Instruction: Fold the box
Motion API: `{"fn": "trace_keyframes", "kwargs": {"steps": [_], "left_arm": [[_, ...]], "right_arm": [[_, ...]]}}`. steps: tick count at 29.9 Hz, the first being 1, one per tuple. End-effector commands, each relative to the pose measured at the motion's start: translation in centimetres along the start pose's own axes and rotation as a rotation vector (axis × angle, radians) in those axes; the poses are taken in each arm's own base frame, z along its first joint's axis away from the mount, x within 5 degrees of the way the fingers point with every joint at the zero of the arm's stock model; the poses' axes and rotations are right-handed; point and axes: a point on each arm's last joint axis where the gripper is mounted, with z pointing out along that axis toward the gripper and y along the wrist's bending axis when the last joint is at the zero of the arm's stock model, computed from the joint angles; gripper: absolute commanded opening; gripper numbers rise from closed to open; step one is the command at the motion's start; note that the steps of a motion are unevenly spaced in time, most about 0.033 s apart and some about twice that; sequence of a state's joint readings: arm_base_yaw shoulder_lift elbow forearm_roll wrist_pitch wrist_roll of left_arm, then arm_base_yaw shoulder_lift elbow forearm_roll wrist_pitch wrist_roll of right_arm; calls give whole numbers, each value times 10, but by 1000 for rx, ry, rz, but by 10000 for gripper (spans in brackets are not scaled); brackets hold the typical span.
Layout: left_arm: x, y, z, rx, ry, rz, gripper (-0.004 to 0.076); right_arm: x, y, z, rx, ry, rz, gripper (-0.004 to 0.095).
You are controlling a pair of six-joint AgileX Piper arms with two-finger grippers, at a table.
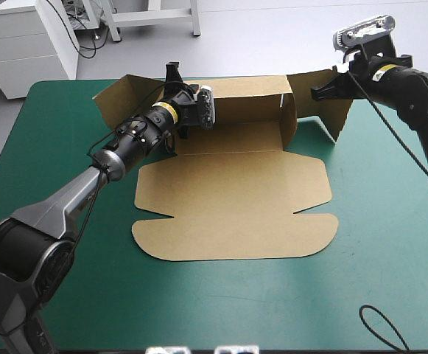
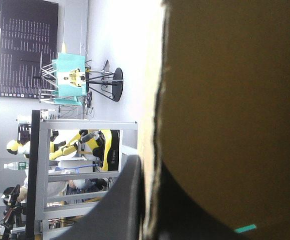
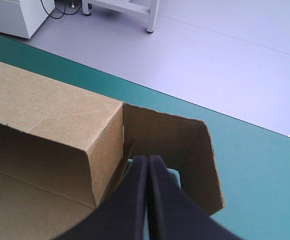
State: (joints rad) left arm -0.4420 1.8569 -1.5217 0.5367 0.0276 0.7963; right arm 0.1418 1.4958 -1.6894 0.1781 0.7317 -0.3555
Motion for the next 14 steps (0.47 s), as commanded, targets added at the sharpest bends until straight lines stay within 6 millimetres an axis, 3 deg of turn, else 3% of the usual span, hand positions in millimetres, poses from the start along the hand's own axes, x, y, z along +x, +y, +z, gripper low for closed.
{"fn": "trace_keyframes", "kwargs": {"steps": [1, 14], "left_arm": [[-12, 35, -21, -132, -72, -41, -7], [-11, 34, -21, -118, -59, -45, -7]], "right_arm": [[-21, -7, -3, 42, -127, -9, -19], [-52, -24, 75, 30, -59, 65, -19]]}}
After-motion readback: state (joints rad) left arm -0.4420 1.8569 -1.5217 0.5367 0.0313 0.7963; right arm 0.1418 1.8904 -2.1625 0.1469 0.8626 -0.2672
